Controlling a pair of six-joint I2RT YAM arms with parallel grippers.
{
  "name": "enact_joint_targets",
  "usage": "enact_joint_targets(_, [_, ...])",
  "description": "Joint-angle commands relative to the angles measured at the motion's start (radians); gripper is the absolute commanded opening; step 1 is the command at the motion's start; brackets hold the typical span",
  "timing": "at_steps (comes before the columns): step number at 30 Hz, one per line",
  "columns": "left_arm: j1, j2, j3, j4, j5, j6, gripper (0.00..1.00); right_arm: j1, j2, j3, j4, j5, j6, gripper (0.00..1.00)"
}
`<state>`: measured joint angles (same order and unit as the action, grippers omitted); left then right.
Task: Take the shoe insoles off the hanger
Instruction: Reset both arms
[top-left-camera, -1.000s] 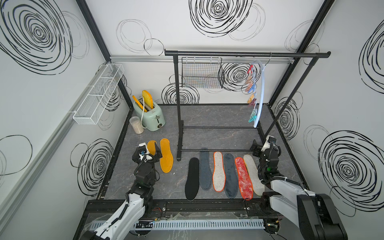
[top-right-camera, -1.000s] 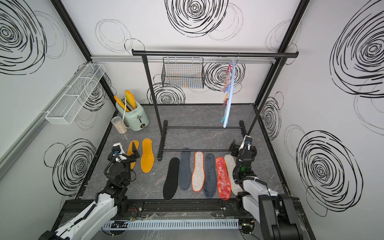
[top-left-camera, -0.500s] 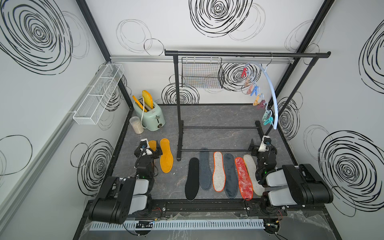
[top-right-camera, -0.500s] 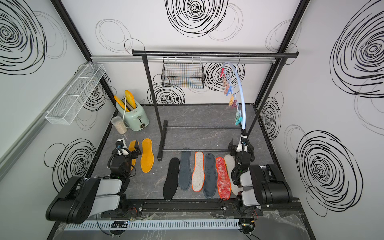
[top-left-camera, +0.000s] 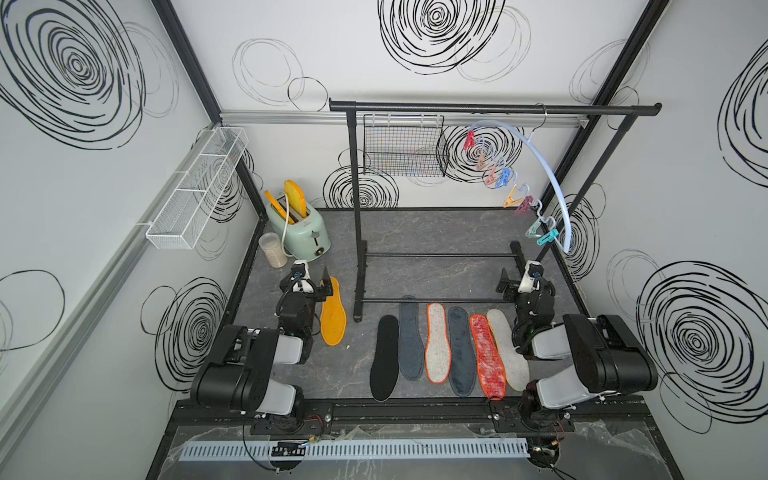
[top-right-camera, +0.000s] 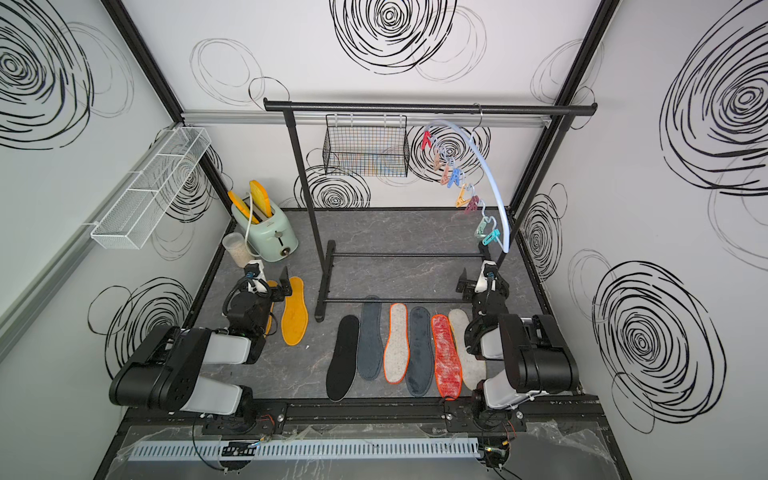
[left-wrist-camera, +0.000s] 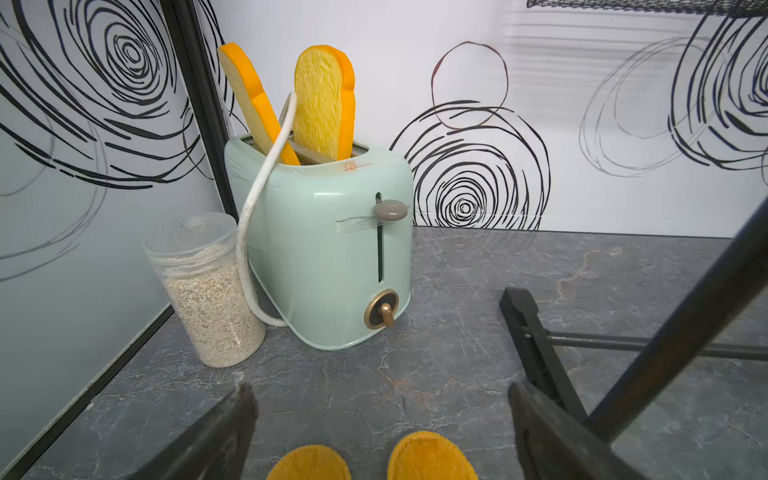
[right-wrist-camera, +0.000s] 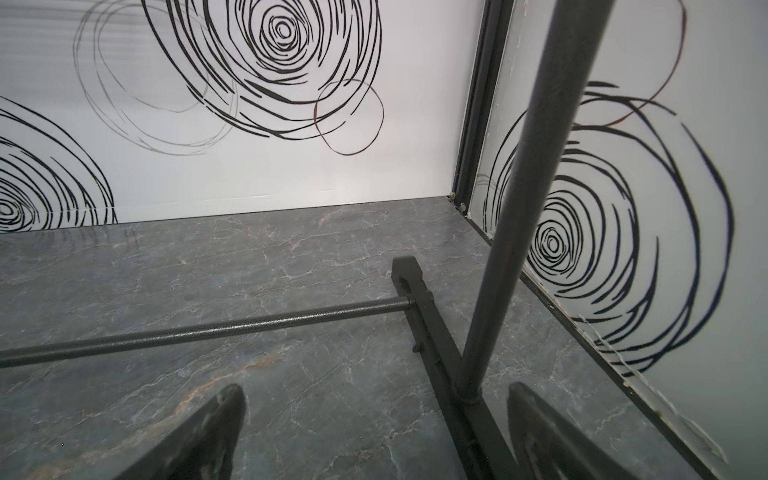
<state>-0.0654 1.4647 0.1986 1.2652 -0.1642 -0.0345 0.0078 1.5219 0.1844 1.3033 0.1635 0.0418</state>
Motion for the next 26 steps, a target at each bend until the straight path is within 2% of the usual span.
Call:
enact_joint_targets(1, [-0.007,0.0,0.004,0.027,0.012,0.021,0.98,-0.001,-0.013,0.001,-0.011,-0.017,0.005,0.99])
enact_joint_targets(18, [-0.007,0.004,0.01,0.016,0.012,0.023,0.98,-0.001,-0.014,0.0,-0.009,-0.016,0.004,0.99])
enact_joint_targets(26, [0.004,0.0,0.006,0.023,0.046,0.021,0.98,-0.002,-0.012,0.0,-0.008,-0.017,0.004,0.99])
